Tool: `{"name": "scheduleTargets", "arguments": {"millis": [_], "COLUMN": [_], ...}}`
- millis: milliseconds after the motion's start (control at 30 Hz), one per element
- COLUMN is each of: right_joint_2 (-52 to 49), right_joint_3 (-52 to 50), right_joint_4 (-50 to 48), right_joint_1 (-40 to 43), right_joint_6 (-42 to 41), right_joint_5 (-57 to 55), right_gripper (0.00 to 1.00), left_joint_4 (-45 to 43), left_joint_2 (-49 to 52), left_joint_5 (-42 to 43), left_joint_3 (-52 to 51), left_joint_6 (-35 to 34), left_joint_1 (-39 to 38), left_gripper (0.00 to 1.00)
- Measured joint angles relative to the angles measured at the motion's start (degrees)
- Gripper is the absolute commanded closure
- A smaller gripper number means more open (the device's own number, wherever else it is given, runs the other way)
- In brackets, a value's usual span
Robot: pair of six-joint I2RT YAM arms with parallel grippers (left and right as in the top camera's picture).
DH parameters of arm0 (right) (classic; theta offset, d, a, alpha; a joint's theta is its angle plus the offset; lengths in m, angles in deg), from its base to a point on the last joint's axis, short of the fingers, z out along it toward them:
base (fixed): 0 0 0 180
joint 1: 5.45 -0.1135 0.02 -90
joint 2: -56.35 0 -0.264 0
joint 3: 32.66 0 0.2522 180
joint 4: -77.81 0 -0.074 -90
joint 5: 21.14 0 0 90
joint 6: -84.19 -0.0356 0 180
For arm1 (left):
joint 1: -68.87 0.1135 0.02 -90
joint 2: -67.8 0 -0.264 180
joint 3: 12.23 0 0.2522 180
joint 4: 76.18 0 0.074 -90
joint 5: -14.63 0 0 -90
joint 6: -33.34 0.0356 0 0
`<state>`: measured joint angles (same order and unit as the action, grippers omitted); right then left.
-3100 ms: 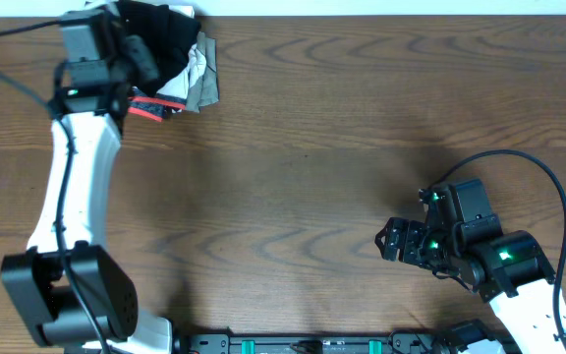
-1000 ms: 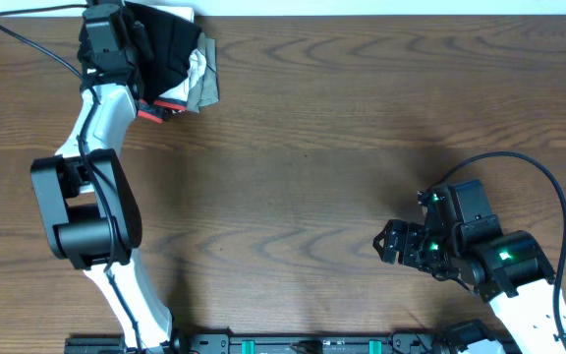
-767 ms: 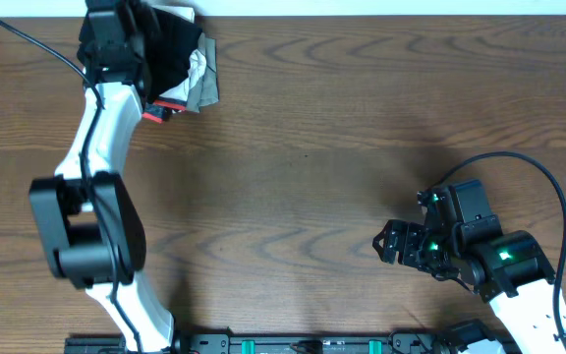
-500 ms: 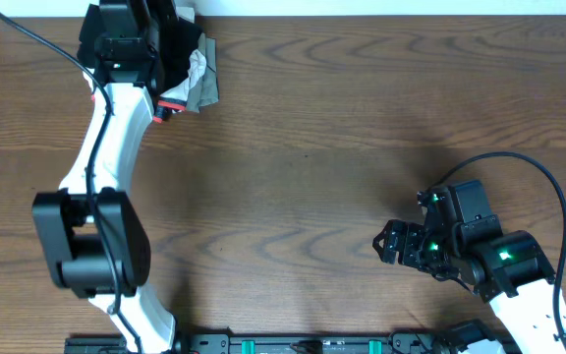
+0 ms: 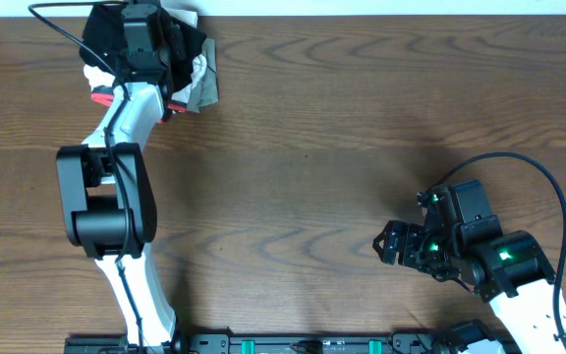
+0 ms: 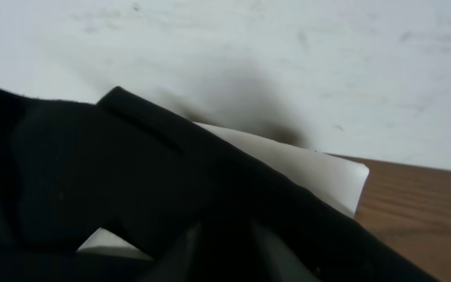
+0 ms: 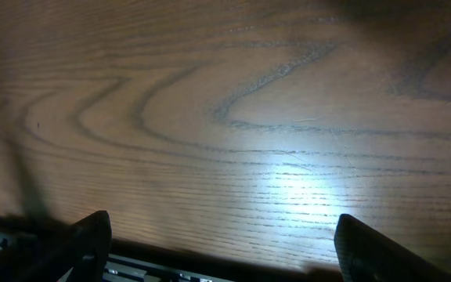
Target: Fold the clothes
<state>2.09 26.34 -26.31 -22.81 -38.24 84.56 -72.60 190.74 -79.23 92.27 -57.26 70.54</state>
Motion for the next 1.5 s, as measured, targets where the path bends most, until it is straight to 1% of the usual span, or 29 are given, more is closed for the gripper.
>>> {"name": "scheduleTargets", "arguments": {"millis": [33, 67, 100, 133, 167, 300, 400, 500, 600, 633, 733, 800, 1000, 1133, 1300, 1433, 1500], "right_joint_2": [0.0, 0.0, 0.0, 0.0, 0.0, 0.0, 0.0, 0.0, 0.0, 0.1, 0.6, 1.2, 4.3, 8.2, 14.1, 18.6, 20.6], "right_joint_3": [0.0, 0.0, 0.0, 0.0, 0.0, 0.0, 0.0, 0.0, 0.0, 0.0, 0.1, 0.7, 6.8, 10.6, 11.8, 11.8, 11.8], "right_joint_4": [0.0, 0.0, 0.0, 0.0, 0.0, -0.2, -0.7, -2.2, -4.2, -4.5, -5.3, -5.4, -4.9, -2.2, 1.4, 2.6, 3.7], "right_joint_1": [0.0, 0.0, 0.0, 0.0, 0.0, 0.0, 0.0, 0.0, 0.0, 0.0, 0.0, 0.0, 0.0, 0.0, 0.0, 0.0, 0.0], "right_joint_6": [0.0, 0.0, 0.0, 0.0, 0.0, 0.0, 0.0, 0.0, 0.0, 0.0, 0.9, 1.6, 4.3, 5.1, 5.7, 6.1, 6.0], "right_joint_5": [0.0, 0.0, 0.0, 0.0, 0.0, 0.0, 0.0, 0.9, 2.4, 2.8, 3.4, 3.7, 3.8, 2.0, -2.2, -4.1, -5.2], "right_gripper": [0.11, 0.11, 0.11, 0.11, 0.10, 0.11, 0.13, 0.16, 0.17, 0.19, 0.26, 0.27, 0.27, 0.28, 0.28, 0.36, 0.37], "left_joint_4": [0.3, 0.7, 1.2, 1.7, 2.6, 6.4, 12.1, 21.5, 35.8, 39.5, 47.3, 50.8, 57.0, 60.5, 61.3, 61.4, 61.5], "left_joint_2": [-0.6, -1.3, -2.4, -3.9, -6.3, -17.2, -27.6, -36.4, -44.4, -46.9, -52.8, -57.2, -70.3, -79.6, -91.1, -99.9, -103.6], "left_joint_5": [0.0, 0.0, 0.0, 0.0, 0.0, 0.0, 0.0, 0.8, 3.1, 4.3, 8.0, 11.4, 21.1, 24.6, 27.5, 28.8, 29.5], "left_joint_3": [0.0, 0.0, -0.2, -0.3, -0.4, -0.4, -0.3, 0.0, 0.3, 0.2, 0.2, 0.0, -3.1, -7.3, -16.6, -25.1, -29.1], "left_joint_6": [0.3, 0.2, 0.1, -0.2, -0.9, -4.0, -5.9, -6.9, -7.3, -7.4, -7.6, -7.6, -7.8, -7.7, -7.7, -7.7, -7.8], "left_joint_1": [0.0, 0.0, 0.0, 0.0, 0.0, 0.1, 0.1, 0.1, 0.1, 0.1, 0.1, 0.1, 0.1, 0.1, 0.1, 0.1, 0.1], "left_gripper": [0.36, 0.22, 0.14, 0.09, 0.02, 0.02, 0.02, 0.02, 0.02, 0.02, 0.02, 0.02, 0.02, 0.02, 0.02, 0.02, 0.02]}}
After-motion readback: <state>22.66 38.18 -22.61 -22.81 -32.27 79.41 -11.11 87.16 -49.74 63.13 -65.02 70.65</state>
